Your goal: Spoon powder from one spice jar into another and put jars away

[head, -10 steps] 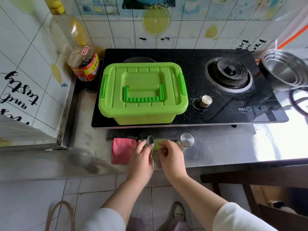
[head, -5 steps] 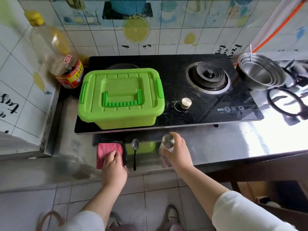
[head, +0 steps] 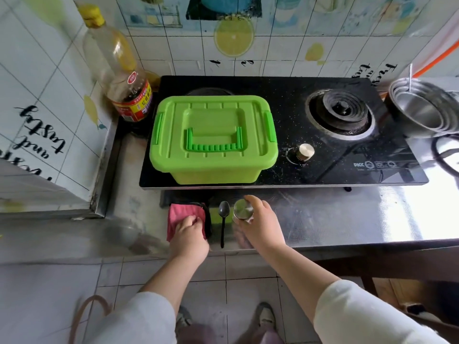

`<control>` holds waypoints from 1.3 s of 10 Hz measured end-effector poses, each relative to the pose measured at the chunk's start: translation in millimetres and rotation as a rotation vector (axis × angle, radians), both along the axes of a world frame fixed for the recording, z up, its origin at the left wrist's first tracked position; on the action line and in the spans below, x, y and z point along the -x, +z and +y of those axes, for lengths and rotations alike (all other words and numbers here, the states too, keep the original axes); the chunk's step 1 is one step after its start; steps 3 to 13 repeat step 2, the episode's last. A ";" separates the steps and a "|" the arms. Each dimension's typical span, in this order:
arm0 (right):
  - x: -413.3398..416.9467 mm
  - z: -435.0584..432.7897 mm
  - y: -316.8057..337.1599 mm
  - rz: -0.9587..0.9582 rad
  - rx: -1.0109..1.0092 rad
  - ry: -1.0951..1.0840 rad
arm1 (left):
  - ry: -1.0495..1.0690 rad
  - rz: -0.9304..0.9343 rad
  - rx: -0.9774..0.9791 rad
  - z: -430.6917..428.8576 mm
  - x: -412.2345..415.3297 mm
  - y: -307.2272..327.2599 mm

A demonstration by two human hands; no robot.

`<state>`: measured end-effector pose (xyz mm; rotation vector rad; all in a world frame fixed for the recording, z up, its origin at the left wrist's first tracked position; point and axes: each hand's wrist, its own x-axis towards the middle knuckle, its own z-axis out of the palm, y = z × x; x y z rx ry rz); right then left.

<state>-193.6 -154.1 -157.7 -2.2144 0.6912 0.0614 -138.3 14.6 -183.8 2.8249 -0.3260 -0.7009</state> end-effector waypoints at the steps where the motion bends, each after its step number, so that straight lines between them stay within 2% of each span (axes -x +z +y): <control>1: -1.3 3.8 -0.9 0.013 -0.012 0.008 | 0.042 0.054 0.079 0.8 -7.0 -3.0; 2: 3.6 7.4 5.2 0.064 -0.025 -0.006 | 0.129 0.033 0.271 4.2 -6.3 11.1; 13: 3.6 7.4 5.2 0.064 -0.025 -0.006 | 0.129 0.033 0.271 4.2 -6.3 11.1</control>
